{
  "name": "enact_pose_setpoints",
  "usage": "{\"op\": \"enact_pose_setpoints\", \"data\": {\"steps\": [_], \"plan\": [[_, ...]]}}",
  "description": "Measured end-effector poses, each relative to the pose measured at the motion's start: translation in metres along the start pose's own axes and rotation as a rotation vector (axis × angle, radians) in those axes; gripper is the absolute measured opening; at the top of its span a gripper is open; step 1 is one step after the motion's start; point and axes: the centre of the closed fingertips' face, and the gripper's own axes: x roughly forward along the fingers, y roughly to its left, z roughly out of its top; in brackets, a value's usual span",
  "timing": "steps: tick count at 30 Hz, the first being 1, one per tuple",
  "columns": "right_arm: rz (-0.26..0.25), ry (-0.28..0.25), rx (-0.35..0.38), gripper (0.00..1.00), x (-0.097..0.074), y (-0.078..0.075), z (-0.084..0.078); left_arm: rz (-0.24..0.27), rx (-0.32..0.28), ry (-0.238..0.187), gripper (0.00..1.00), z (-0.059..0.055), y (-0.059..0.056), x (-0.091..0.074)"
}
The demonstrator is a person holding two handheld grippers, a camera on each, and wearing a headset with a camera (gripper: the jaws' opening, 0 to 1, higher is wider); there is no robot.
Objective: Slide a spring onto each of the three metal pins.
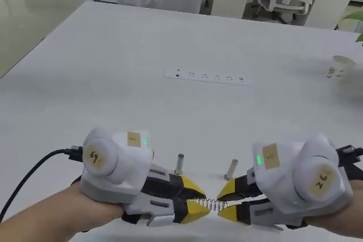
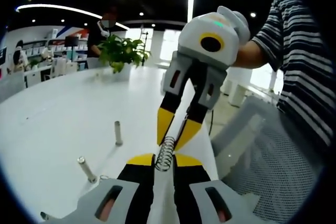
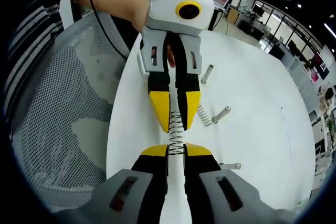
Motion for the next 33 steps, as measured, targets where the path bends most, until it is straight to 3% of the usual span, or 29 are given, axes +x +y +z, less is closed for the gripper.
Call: {"op": "enact_pose_setpoints", "data": {"steps": [12,21,28,33], "plan": [[0.008,-0.002,-0.019,0.08,0.0,0.001,0.0,-0.011,0.027,0.001,0.03,-0.001,-0.004,-0.001],[0.014,-0.042,-0.005,0.08,-0.002,0.001,0.008,-0.029,0.052,-0.017,0.02,0.003,-0.005,-0.009],[0.018,-0.051,0.003,0.13,-0.003,0.003,0.004,-0.04,0.039,-0.031,0.02,0.007,-0.004,-0.015],[0.02,-0.064,0.005,0.12,-0.006,0.004,0.004,-0.064,0.043,-0.021,0.02,0.005,-0.008,-0.015]]}}
